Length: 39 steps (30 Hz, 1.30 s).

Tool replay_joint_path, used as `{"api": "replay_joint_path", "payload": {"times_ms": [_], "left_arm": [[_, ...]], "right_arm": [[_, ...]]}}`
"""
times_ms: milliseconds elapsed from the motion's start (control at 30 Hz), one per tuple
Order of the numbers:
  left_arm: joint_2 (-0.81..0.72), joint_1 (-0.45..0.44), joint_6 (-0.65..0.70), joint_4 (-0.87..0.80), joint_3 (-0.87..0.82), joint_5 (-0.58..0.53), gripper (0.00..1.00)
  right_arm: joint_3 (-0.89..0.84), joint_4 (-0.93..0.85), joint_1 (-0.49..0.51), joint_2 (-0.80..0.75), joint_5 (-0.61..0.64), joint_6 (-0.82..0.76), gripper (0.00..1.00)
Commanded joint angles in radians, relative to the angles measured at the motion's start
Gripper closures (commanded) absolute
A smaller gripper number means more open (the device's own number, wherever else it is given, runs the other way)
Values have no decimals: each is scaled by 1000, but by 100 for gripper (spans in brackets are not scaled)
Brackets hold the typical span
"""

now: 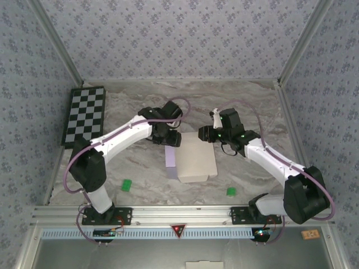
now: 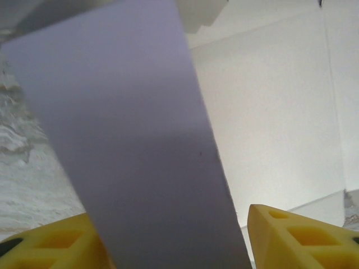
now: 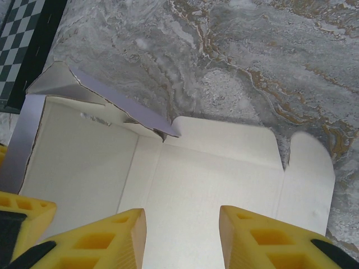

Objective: Fold the paper box

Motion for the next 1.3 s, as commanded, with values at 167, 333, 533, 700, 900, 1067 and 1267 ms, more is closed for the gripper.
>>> {"api": "replay_joint_path", "payload": {"times_ms": [167, 333, 533, 700, 900, 1067, 1267], "left_arm": [[19, 36, 315, -42, 62, 46, 46], [31, 64, 456, -33, 65, 122, 49], [41, 66, 598, -22, 90, 189, 50], [50, 69, 604, -44, 123, 190, 40], [30, 67, 562, -58, 86, 196, 36], [13, 64, 552, -22, 37, 214, 45], [5, 46, 590, 3, -2, 202, 51]], "right_arm": [[-3, -14, -15, -21, -6, 4, 60], [-12, -7, -21, -27, -10, 1, 60], [-50, 54, -39, -31, -53, -64, 58], [-94, 174, -116, 11, -231, -169, 51], [-112, 286, -217, 111, -430, -345, 47], [-146, 453, -232, 207, -568, -374, 49], [-171, 557, -193, 293, -598, -444, 50]]}}
